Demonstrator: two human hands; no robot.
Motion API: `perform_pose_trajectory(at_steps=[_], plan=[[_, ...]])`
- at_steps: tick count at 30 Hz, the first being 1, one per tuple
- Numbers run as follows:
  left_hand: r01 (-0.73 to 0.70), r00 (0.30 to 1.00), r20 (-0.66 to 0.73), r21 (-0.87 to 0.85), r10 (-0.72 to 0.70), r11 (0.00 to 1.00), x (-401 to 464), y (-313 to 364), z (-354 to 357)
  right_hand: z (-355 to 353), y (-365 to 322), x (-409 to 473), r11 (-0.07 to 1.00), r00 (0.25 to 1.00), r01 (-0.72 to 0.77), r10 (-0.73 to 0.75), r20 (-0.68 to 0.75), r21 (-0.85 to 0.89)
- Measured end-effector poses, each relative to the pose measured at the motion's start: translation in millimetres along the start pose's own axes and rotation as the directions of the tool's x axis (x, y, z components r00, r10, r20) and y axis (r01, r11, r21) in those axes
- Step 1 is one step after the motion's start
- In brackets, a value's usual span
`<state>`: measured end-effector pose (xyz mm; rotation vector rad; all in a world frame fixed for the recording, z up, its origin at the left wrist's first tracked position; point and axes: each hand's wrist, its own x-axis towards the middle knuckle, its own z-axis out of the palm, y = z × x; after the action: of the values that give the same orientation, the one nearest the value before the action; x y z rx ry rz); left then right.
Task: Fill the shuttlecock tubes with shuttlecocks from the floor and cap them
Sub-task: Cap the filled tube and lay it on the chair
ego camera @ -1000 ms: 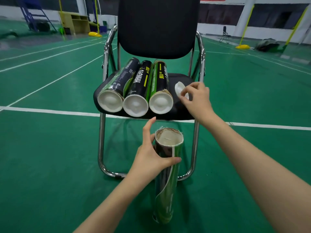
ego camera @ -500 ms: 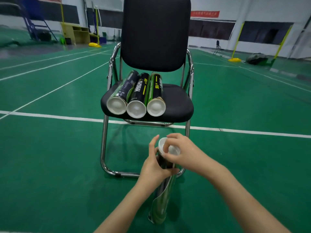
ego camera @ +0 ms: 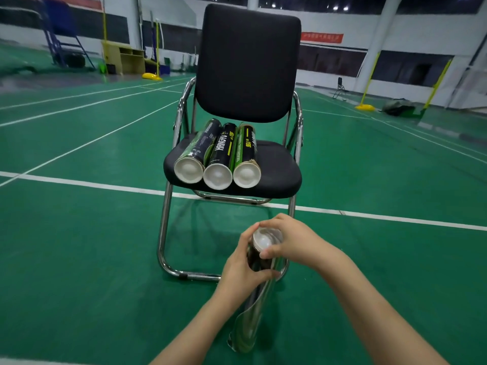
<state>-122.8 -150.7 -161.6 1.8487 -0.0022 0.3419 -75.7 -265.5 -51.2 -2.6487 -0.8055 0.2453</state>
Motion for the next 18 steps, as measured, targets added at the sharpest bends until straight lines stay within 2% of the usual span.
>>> perform_pose_trajectory(at_steps=[9, 16, 18], plan=[[-0.050, 0.998, 0.040, -0.031, 0.052, 0.998, 2, -10, -8, -3, -5, -5, 0.995, 0.998, -0.058, 0.060, 0.020, -0.087], [-0.001, 0.998, 0.066, -0.007, 0.001, 1.000, 2, -13, -15, -3, -17, 2, 0.980, 0.994, -0.064, 0.078, 0.072, -0.187], [0.032, 0.994, 0.109, -0.028, -0.029, 0.999, 0, -13, -17, 1, -14, 0, 0.986, 0.993, -0.076, 0.088, 0.075, -0.152]])
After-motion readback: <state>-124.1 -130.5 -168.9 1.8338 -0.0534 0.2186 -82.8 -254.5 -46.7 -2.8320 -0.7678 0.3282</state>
